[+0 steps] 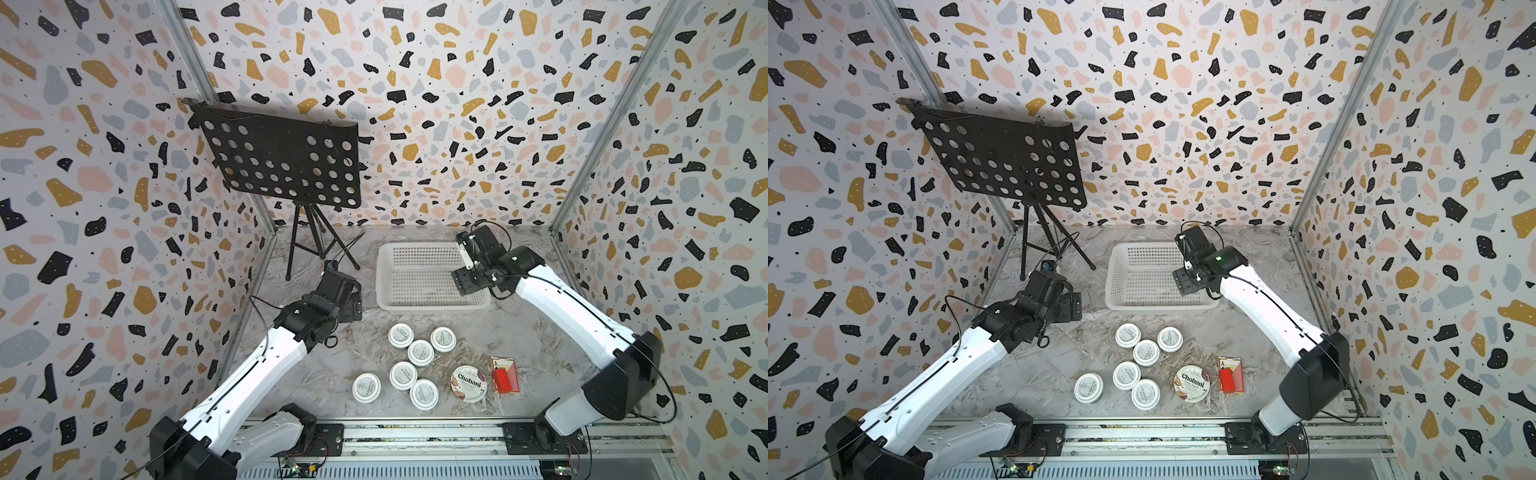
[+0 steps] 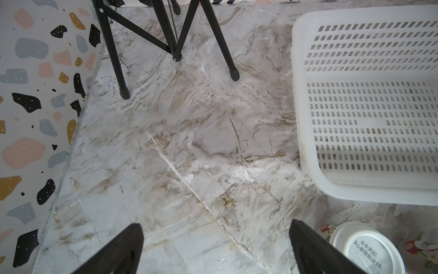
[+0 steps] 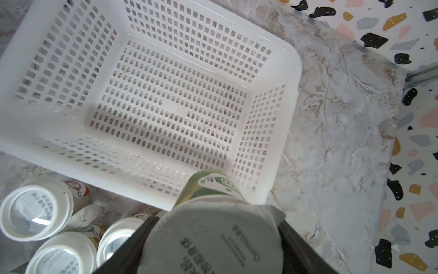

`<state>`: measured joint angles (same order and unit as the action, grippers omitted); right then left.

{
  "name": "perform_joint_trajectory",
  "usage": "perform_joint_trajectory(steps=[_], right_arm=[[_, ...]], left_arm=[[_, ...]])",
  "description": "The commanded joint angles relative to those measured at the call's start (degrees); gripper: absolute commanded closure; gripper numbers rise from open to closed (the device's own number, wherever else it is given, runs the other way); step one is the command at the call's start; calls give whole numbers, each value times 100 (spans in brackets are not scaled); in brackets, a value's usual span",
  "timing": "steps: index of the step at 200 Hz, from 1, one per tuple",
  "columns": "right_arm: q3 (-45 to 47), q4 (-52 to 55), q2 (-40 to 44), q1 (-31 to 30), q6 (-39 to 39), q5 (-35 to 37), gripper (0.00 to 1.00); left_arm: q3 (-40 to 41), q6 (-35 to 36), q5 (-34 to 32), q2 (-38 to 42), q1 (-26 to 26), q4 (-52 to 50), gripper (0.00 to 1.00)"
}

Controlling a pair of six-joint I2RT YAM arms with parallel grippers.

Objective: Put the yogurt in the basket
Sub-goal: Place the yogurt in the basket.

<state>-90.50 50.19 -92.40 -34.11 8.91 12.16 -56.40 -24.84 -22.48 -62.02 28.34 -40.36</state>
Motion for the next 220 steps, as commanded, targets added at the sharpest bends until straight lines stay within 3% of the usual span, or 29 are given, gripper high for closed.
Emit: perform_joint_trajectory(steps=[1, 46, 91, 220], right_arm=[[-543, -104, -626, 150, -198, -188, 24], [-1565, -169, -2036, 407, -384, -376, 24], [-2007, -172, -2863, 692, -567, -193, 24], [-2402, -273, -3424, 829, -726, -30, 22]], left_arm=[[-52, -89, 119, 41, -11, 2, 0], [-98, -46, -39, -141, -9, 3, 0], [-167, 21, -81, -328, -8, 6, 0], [-139, 19, -99, -372, -10, -22, 0]])
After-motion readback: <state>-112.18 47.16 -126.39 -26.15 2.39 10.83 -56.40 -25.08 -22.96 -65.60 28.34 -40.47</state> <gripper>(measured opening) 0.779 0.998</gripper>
